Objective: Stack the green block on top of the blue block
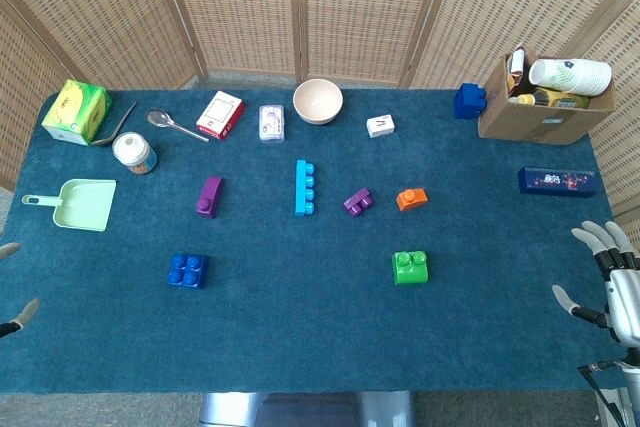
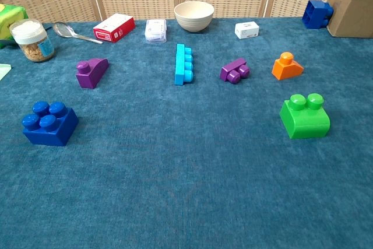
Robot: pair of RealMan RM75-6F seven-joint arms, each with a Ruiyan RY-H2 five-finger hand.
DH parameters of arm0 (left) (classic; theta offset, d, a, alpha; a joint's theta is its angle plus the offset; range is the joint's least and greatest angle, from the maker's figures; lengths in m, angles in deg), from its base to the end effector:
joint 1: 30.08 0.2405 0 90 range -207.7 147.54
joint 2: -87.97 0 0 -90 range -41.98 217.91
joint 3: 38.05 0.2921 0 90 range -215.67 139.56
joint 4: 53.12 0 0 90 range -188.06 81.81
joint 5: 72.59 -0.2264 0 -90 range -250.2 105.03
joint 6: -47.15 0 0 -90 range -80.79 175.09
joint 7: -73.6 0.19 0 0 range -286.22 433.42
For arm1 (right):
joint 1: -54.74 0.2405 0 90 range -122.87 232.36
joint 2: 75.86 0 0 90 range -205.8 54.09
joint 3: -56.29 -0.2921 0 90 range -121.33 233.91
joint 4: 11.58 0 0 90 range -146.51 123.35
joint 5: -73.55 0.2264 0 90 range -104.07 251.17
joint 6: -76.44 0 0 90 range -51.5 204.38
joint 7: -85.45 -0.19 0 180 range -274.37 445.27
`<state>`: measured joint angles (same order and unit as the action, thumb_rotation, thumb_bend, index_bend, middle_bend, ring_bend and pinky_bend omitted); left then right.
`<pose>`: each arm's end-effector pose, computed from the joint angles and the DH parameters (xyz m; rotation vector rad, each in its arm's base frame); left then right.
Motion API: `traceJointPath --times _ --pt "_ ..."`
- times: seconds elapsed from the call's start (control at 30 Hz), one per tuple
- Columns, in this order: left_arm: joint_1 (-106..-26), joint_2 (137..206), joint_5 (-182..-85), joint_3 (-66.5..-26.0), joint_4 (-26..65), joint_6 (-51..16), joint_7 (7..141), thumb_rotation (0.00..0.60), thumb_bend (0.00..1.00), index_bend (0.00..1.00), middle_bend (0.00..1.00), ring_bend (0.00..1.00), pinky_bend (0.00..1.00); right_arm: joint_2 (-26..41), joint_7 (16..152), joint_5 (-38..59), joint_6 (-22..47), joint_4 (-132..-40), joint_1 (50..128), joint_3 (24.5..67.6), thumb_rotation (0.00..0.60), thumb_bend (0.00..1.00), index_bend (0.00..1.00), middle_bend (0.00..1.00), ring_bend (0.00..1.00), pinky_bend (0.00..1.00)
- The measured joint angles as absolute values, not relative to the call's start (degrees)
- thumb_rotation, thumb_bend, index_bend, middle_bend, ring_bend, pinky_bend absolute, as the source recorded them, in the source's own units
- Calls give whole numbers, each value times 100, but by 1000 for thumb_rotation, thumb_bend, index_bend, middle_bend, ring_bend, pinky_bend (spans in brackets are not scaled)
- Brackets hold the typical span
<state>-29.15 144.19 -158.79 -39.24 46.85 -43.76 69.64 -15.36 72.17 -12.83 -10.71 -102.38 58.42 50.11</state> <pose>-0.3454 0.1886 0.2069 -1.2698 -0.9501 -0.9263 -0.3528 -0.2368 0.2022 1.2790 -0.9421 1.0729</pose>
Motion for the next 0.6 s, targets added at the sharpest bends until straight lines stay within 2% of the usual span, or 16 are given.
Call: traceJointPath --times 0.6 --pt "-3006 14383 -16095 -3885 4693 -4244 6918 553 302 193 135 65 0 -1618 7121 -1258 -1142 -10232 5764 5054 521 240 175 158 28 186"
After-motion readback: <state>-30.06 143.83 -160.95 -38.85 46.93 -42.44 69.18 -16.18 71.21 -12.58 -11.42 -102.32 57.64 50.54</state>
